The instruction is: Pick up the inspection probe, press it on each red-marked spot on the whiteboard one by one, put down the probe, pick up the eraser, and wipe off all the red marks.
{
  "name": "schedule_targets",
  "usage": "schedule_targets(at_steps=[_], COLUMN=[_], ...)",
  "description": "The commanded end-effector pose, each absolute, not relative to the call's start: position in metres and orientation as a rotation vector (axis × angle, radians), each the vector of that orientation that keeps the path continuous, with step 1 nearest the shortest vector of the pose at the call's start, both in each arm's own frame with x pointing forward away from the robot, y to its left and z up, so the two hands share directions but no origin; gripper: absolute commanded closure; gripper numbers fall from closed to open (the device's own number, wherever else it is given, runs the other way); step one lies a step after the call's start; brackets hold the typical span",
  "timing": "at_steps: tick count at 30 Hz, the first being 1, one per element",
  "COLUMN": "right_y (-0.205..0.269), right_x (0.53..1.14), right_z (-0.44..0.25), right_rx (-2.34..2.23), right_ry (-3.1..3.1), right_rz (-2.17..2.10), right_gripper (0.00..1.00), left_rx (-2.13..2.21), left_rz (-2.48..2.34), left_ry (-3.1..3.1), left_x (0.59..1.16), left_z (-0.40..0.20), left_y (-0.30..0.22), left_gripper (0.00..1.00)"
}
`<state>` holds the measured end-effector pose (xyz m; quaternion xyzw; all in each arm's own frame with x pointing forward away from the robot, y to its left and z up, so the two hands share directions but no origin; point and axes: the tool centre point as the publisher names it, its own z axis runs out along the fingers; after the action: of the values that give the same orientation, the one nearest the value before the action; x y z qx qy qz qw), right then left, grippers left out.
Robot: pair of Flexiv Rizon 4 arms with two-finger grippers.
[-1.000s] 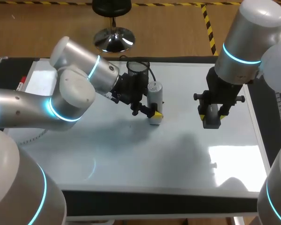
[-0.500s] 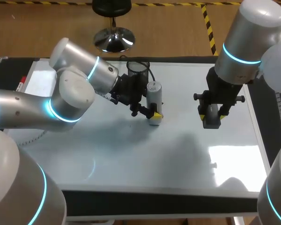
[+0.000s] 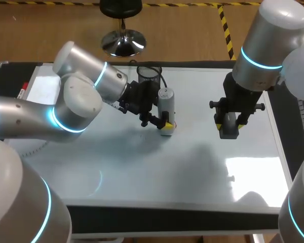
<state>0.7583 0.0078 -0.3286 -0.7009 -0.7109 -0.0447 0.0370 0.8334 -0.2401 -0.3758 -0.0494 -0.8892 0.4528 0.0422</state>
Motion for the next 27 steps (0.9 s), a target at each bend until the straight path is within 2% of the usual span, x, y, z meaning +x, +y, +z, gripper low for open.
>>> schedule_targets(at_steps=[1, 27], right_y=[0.007, 0.007], right_x=[0.758, 0.758], right_z=[-0.328, -0.328], right_rx=[-2.150, -2.150], right_ry=[-2.183, -2.183], right_rz=[-0.141, -0.141], right_gripper=[1.00, 1.00], left_rx=[-0.153, -0.276], left_rz=[1.373, 1.461], left_ry=[-2.738, -2.818], left_x=[0.827, 0.837], left_z=[-0.384, -0.324], left_y=[-0.235, -0.231], left_gripper=[1.00, 1.00])
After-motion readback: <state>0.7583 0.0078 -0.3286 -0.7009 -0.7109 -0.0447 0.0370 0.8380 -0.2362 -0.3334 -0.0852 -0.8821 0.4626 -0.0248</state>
